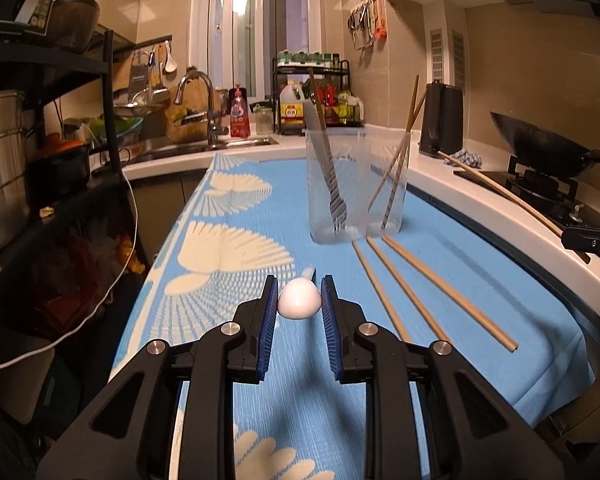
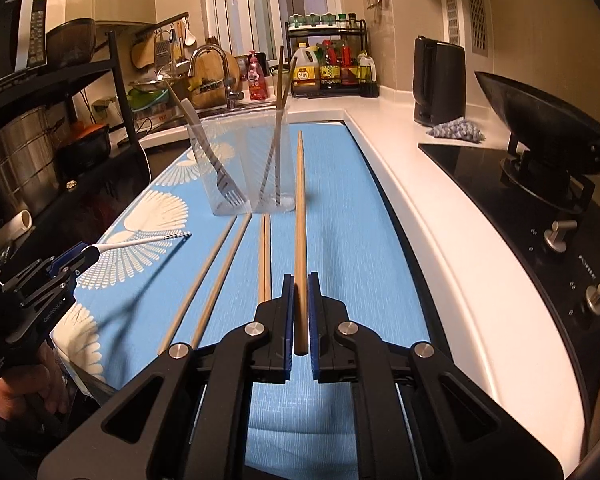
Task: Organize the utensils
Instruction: 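Lift the spoon with the left tool while the right tool lifts its chopstick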
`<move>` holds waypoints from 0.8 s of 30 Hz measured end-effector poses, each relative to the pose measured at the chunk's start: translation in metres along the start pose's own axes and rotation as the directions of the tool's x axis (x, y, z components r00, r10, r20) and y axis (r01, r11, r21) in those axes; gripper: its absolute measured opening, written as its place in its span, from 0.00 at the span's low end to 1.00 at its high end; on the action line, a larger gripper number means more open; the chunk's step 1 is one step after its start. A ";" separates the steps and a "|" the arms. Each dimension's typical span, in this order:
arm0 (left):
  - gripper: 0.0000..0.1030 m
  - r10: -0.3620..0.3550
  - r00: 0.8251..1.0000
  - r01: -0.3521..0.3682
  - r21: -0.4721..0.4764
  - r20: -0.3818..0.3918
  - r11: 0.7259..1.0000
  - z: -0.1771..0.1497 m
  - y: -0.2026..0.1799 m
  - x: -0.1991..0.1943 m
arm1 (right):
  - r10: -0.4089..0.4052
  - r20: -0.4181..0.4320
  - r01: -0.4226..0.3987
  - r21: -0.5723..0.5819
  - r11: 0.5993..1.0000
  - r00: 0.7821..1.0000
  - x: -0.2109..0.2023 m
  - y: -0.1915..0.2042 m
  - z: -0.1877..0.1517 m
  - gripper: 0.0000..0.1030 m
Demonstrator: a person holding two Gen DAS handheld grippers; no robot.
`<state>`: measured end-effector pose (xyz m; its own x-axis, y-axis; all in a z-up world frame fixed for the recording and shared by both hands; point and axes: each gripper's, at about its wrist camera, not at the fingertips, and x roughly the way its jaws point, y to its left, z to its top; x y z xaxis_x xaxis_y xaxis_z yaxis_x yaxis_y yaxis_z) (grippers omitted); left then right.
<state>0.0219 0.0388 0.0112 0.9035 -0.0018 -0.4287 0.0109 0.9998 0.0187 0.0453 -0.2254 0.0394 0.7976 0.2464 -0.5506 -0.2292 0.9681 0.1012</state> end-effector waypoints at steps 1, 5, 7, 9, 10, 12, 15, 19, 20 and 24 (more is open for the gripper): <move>0.21 -0.002 1.000 0.002 0.001 0.010 1.000 0.005 0.000 0.000 | 0.001 -0.002 -0.001 -0.002 1.000 1.000 0.000 0.000 0.004 0.07; 0.21 -0.011 0.999 0.011 0.002 0.037 1.000 0.018 0.001 0.001 | 0.009 -0.030 -0.008 0.008 1.000 1.000 0.002 -0.002 0.013 0.07; 0.21 -0.012 0.999 0.012 0.001 0.044 1.000 0.022 0.001 0.003 | 0.018 -0.046 -0.017 0.020 1.000 0.999 0.003 -0.004 0.014 0.07; 0.21 -0.010 0.999 0.010 -0.003 0.047 1.000 0.024 0.001 0.003 | 0.012 -0.053 -0.011 0.021 1.000 0.999 0.004 -0.005 0.014 0.07; 0.21 -0.010 0.999 0.010 -0.005 0.048 1.000 0.025 0.002 0.004 | 0.010 -0.054 -0.009 0.021 1.000 0.999 0.004 -0.005 0.013 0.07; 0.21 -0.009 0.998 0.010 -0.003 0.054 1.000 0.027 0.001 0.003 | 0.012 -0.053 -0.010 0.027 1.000 0.999 0.004 -0.007 0.013 0.07; 0.21 -0.012 0.998 0.011 0.005 0.064 1.000 0.032 -0.001 0.002 | 0.014 -0.037 -0.013 0.027 1.000 0.999 0.000 -0.008 0.015 0.06; 0.21 -0.015 0.997 0.013 0.021 0.079 1.000 0.038 -0.005 0.001 | 0.013 0.000 -0.013 0.015 1.000 1.000 -0.007 -0.005 0.024 0.06; 0.21 -0.016 0.996 0.014 0.024 0.083 1.000 0.039 -0.006 0.000 | 0.015 0.008 -0.015 0.012 1.000 1.000 -0.009 -0.004 0.026 0.06; 0.21 -0.019 0.995 0.015 0.038 0.101 0.999 0.050 -0.007 -0.001 | 0.016 0.046 -0.016 -0.009 1.000 0.999 -0.015 -0.001 0.043 0.06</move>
<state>0.0425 0.0303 0.0565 0.9416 -0.0226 -0.3360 0.0407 0.9981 0.0470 0.0577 -0.2284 0.0827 0.8183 0.2639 -0.5106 -0.2467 0.9636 0.1027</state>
